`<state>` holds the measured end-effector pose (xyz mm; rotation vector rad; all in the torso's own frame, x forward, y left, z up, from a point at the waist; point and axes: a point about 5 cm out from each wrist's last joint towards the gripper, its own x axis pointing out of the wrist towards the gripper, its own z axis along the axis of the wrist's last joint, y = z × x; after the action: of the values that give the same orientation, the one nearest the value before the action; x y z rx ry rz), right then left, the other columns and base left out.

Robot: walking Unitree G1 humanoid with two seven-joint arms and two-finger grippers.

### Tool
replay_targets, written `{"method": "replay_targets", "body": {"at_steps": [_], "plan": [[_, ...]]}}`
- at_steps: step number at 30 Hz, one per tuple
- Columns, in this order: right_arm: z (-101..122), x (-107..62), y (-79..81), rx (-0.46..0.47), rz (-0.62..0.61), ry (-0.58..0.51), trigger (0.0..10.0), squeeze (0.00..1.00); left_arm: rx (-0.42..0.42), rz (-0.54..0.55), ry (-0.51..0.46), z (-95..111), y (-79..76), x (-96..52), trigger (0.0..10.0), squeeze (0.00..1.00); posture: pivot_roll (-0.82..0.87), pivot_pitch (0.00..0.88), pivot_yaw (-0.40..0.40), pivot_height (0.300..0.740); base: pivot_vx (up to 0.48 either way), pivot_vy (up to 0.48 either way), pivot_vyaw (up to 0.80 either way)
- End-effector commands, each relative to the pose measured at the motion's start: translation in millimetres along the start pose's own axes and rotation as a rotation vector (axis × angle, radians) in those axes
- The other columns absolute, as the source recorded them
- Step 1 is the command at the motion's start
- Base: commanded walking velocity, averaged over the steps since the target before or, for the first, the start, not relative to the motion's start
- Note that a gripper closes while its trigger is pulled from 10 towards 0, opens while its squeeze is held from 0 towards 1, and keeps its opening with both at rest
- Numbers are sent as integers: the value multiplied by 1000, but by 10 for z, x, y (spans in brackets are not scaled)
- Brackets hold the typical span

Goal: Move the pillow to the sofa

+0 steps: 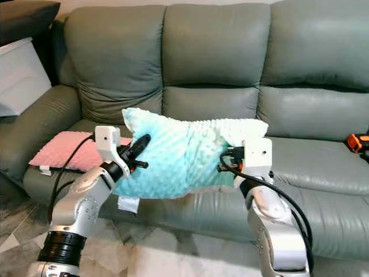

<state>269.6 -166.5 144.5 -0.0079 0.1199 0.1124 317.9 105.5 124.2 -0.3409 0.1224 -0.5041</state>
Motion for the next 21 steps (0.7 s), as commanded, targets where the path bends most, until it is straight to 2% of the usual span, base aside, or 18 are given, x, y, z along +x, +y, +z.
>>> {"method": "replay_targets", "body": {"at_steps": [1,21], "plan": [[82,-4,67,0,21,-35,10000,0,3,-12,-5,33,13,-21,10000,0,-208,0,76,740,322,0,0],[81,-6,61,1,16,-34,10000,0,2,-24,9,4,-15,-16,10000,0,-211,0,78,740,341,0,0]]}}
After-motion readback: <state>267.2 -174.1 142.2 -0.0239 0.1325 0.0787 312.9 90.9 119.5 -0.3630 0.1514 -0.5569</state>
